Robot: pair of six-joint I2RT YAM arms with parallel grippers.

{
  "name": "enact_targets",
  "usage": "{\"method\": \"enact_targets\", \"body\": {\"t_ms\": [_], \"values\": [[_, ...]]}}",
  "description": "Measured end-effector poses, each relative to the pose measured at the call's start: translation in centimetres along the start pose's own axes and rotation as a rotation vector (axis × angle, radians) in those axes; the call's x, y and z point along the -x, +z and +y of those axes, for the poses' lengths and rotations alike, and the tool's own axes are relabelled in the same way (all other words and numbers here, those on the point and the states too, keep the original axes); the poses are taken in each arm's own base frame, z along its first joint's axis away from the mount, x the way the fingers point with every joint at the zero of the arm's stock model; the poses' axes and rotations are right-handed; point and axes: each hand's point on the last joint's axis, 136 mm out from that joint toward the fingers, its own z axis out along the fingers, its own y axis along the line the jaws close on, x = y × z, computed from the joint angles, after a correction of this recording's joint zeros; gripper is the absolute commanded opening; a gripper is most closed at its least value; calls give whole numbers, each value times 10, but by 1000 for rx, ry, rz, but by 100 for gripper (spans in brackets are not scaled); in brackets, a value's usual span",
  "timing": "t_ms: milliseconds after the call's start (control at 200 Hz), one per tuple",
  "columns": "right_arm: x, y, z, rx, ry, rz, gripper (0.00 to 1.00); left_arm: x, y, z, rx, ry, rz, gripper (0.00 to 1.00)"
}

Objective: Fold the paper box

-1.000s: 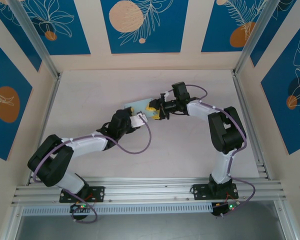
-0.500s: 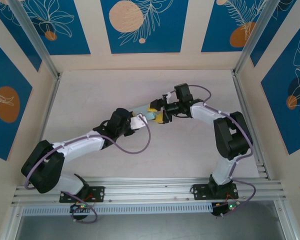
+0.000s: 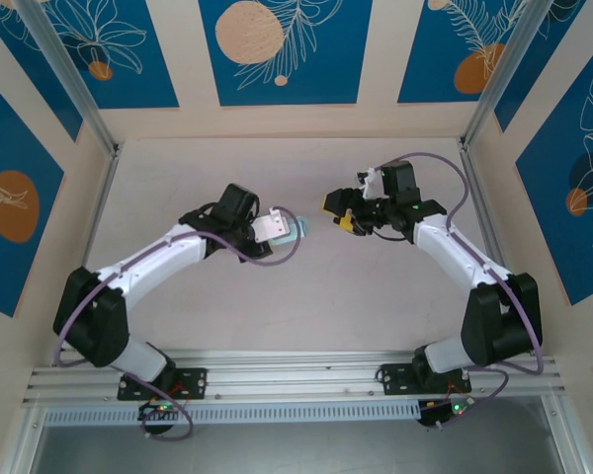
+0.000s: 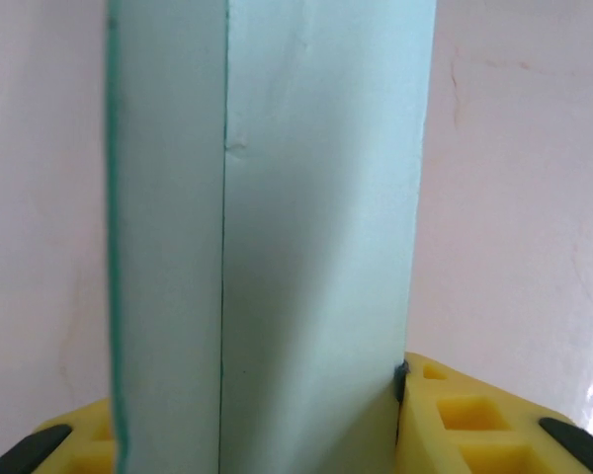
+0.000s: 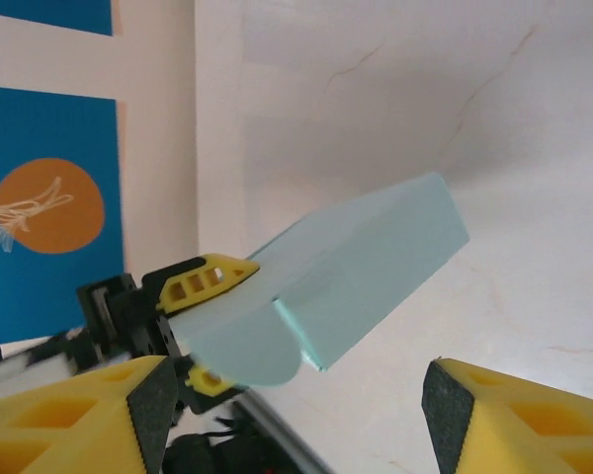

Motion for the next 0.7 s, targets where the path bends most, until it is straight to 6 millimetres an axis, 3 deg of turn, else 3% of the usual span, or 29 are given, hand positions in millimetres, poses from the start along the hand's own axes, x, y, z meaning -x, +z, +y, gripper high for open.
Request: {"method": "enact_targets", "body": {"t_ms": [210,375,510,695], "values": [[-19,-1,-5,-130,-201,1,68,-20,14,-27,-197,-23,105,35],[-36,9,-5,-195,-368,40,64,-14,20,-26,-250,5,122,38],[-46,20,-7,-217,-457,75,63,-7,28,-19,-272,25,131,50],[-41,40,-31,-293,-475,114,60,-7,45,-12,-297,36,151,70]]}}
